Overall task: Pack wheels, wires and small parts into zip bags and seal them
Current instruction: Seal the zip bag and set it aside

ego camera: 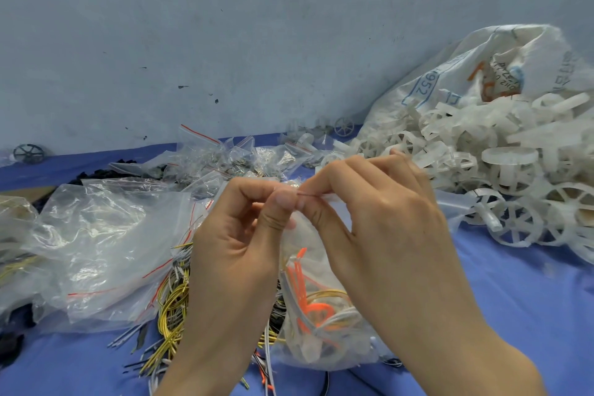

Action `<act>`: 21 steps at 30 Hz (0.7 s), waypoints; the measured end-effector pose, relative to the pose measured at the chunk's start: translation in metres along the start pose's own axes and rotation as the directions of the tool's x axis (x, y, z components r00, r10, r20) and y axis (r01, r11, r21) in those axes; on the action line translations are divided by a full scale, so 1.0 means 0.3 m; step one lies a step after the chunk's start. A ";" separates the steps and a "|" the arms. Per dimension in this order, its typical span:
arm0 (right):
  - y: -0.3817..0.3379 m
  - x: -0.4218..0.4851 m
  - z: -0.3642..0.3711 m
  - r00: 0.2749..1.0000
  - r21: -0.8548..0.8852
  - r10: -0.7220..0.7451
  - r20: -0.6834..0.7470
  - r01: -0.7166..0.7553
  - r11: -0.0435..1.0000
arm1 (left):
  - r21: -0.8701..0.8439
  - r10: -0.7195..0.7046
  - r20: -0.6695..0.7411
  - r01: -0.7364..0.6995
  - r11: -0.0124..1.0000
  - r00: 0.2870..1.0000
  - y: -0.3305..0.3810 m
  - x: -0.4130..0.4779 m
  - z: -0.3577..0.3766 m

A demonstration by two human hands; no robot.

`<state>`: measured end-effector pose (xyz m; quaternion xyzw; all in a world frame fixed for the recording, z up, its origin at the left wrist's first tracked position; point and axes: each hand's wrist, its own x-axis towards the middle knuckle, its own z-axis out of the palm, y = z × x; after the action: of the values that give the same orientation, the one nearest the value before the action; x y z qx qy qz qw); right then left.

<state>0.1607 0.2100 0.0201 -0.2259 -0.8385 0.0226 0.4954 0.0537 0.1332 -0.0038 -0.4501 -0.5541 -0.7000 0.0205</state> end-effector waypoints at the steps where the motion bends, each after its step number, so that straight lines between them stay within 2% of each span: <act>1: 0.000 0.001 0.000 1.000 -0.001 0.003 0.006 -0.003 1.000 | 0.012 0.000 -0.011 0.000 1.000 1.000 -0.002 0.000 0.002; 15: 0.068 0.014 0.000 1.000 -0.058 0.012 0.014 -0.011 0.998 | 0.013 -0.045 -0.186 0.048 0.999 0.981 -0.050 0.011 -0.030; 21: 0.130 0.010 -0.018 0.999 -0.077 0.036 0.033 -0.034 0.996 | 0.021 -0.058 -0.213 0.064 0.998 0.975 -0.095 0.021 -0.061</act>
<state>0.1778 0.2451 0.0151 -0.2587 -0.8431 0.0033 0.4714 0.0237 0.1325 -0.0208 -0.3554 -0.5720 -0.7365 0.0641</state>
